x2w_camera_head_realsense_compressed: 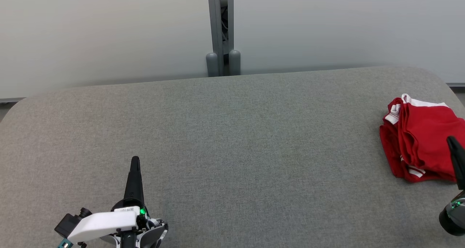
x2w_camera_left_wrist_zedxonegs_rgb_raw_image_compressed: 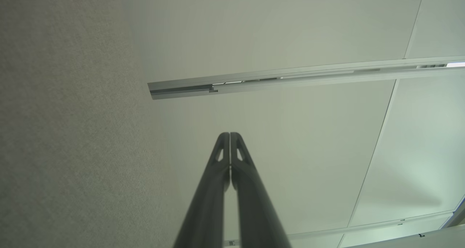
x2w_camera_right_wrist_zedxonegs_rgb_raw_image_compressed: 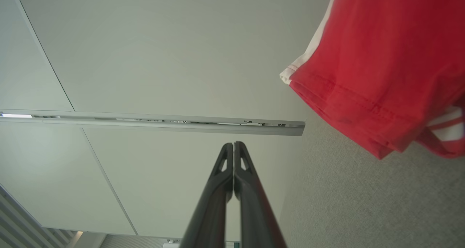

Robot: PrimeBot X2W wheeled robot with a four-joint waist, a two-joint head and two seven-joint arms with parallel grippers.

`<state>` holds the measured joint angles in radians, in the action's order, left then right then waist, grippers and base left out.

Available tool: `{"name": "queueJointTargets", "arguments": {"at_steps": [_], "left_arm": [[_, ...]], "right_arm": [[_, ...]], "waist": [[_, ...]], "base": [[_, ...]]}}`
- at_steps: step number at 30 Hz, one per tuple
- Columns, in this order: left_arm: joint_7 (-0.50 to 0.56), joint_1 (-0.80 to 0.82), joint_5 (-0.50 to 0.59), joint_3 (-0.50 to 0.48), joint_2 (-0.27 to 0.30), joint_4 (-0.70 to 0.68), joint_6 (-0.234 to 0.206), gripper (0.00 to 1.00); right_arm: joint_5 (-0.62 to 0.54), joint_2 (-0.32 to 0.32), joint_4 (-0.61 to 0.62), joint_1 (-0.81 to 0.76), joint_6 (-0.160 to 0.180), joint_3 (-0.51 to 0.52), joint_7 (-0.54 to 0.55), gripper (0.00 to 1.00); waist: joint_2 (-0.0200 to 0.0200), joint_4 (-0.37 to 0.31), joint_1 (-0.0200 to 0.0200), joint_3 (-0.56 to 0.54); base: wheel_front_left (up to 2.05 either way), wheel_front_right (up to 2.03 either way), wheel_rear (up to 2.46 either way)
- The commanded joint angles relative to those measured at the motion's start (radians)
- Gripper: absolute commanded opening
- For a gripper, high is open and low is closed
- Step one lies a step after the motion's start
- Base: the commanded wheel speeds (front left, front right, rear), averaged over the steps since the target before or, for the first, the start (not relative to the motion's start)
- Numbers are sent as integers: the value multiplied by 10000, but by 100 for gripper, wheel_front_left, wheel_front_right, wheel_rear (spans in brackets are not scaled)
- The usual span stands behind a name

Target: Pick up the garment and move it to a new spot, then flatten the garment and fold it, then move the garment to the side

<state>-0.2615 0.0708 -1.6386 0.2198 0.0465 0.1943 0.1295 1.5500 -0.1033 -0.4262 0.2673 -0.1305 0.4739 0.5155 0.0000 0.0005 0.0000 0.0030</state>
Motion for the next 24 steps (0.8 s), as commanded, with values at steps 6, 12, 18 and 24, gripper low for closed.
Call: {"name": "queueJointTargets", "arguments": {"at_steps": [6,12,18,24], "left_arm": [[-17,200,-61,-42,19,2,23,0],[-17,200,-61,-42,19,3,23,0],[-17,200,-61,-42,19,3,23,0],[-17,200,-61,-42,19,3,24,0]], "right_arm": [[46,-88,25,44,-4,-15,-30,0],[48,-90,25,43,-4,-18,-25,0],[52,-92,25,41,-4,-21,-27,0],[56,-93,25,40,-4,-25,-29,0]], "waist": [[0,0,0,0],[0,0,0,0],[0,0,0,0],[0,0,0,0]], "base": [[0,0,0],[0,0,0],[0,0,0],[0,0,0]]}}
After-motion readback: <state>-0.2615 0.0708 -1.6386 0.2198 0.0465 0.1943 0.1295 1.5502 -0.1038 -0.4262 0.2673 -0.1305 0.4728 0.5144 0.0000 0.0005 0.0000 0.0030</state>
